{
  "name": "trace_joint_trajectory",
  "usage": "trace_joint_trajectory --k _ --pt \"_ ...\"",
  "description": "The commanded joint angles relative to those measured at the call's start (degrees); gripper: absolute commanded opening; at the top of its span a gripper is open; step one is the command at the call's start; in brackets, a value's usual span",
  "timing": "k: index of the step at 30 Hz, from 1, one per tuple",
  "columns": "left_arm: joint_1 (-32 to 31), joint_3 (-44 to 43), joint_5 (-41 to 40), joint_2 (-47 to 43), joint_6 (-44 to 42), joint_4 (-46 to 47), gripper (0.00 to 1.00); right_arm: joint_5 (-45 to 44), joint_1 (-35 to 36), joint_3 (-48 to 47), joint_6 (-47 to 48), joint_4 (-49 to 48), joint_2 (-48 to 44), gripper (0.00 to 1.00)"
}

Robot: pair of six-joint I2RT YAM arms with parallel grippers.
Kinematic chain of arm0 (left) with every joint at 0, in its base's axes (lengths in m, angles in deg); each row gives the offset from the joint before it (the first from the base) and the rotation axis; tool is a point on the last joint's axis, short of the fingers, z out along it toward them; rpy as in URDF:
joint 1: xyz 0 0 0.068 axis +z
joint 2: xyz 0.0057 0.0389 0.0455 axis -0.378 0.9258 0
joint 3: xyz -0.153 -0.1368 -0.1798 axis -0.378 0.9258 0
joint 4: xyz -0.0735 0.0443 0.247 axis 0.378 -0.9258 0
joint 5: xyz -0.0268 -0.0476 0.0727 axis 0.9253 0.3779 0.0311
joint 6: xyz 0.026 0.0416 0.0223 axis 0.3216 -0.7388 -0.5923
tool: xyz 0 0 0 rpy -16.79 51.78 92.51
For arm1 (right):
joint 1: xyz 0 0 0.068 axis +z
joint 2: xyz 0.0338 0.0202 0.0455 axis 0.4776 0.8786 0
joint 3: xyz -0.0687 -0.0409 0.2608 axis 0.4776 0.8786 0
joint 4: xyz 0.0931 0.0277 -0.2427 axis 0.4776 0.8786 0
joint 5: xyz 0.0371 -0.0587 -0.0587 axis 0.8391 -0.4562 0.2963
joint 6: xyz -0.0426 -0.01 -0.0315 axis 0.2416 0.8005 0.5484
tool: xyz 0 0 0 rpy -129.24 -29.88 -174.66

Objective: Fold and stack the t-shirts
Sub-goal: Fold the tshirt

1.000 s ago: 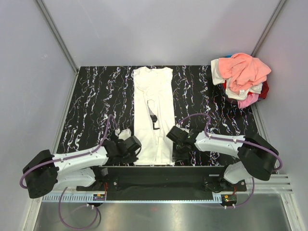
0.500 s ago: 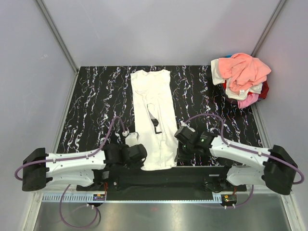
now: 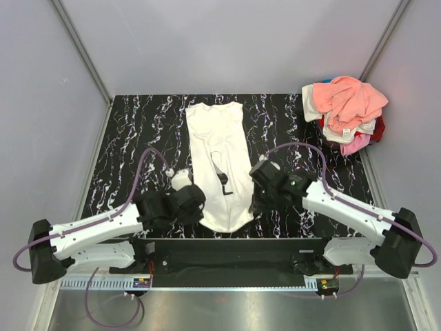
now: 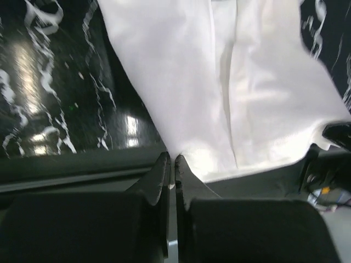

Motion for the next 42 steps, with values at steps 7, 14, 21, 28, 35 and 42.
trace_joint_trajectory --k 7,14,21,28,35,42 --pt "17.1 -6.5 6.2 2.6 -16.7 2.8 0.0 0.4 -14.2 -20.4 17.9 3.1 13.7 0.0" --pt "29.2 -13.2 12.2 12.1 -24.7 4.7 0.0 3.8 -20.5 -31.5 23.9 4.8 24.5 0.0" --pt "35.5 -22.2 15.3 21.7 -30.4 4.3 0.0 6.8 -24.3 -41.0 27.1 6.0 32.8 0.0" --pt "37.8 -29.4 16.2 30.8 -32.4 3.9 0.0 8.9 -25.5 -49.3 28.8 7.7 40.4 0.0" --pt "40.2 -33.9 16.5 35.4 -34.2 3.0 0.0 9.8 -27.3 -56.2 30.0 9.4 46.0 0.0" --pt "42.4 -36.1 17.4 39.6 -35.6 3.2 0.0 10.7 -28.7 -59.6 31.2 9.3 52.1 0.0"
